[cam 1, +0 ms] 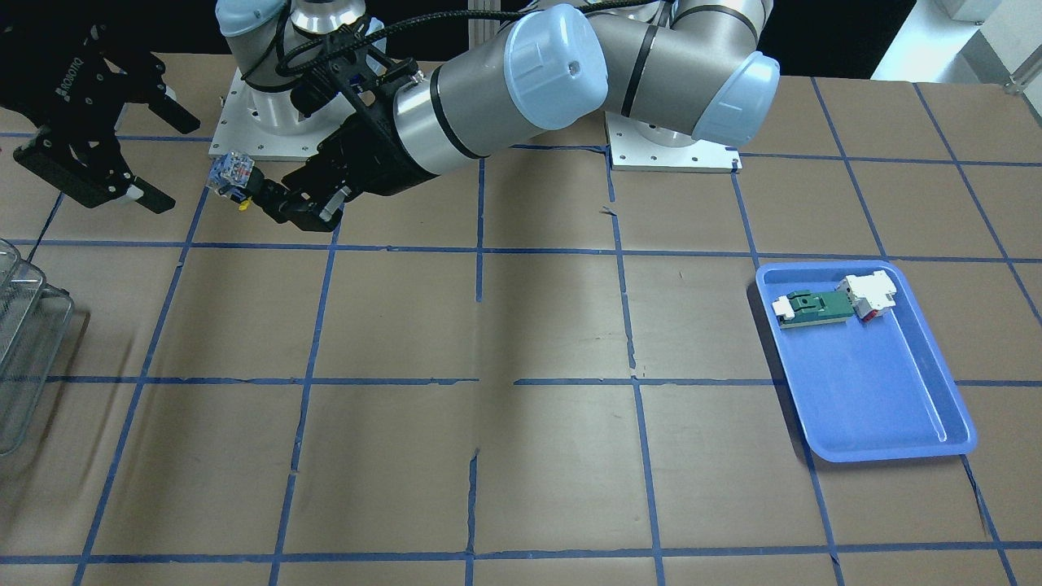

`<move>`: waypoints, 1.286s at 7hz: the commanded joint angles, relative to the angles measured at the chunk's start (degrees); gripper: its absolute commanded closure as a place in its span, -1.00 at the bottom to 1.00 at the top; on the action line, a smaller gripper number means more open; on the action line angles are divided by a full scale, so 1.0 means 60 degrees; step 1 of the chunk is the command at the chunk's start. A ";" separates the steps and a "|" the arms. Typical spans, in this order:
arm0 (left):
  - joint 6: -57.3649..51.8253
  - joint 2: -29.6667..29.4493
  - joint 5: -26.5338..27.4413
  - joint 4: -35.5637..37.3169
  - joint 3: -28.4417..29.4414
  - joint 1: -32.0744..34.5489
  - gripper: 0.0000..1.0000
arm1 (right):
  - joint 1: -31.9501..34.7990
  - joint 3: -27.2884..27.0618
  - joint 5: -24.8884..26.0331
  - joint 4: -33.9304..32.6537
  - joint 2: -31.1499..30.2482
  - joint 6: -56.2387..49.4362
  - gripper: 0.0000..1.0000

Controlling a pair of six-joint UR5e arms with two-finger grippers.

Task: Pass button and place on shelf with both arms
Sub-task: 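Grasp the button's red cap with the right gripper while the left gripper holds it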

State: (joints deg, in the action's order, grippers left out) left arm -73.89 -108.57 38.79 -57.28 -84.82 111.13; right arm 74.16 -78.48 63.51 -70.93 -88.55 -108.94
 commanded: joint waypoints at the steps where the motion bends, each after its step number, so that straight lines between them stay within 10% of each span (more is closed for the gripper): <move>1: 0.0156 -0.0010 -0.0034 0.0025 0.0046 0.0096 1.00 | 0.0032 -0.0016 0.0020 -0.0087 0.0007 0.0094 -1.00; 9: 0.0626 -0.0010 -0.0034 0.0333 0.0485 0.0301 1.00 | 0.0047 -0.0338 -0.0052 0.0468 -0.0592 0.0256 -1.00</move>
State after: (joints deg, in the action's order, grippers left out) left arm -70.15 -108.81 38.57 -55.29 -81.83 112.71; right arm 74.44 -80.45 63.33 -68.28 -91.61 -107.54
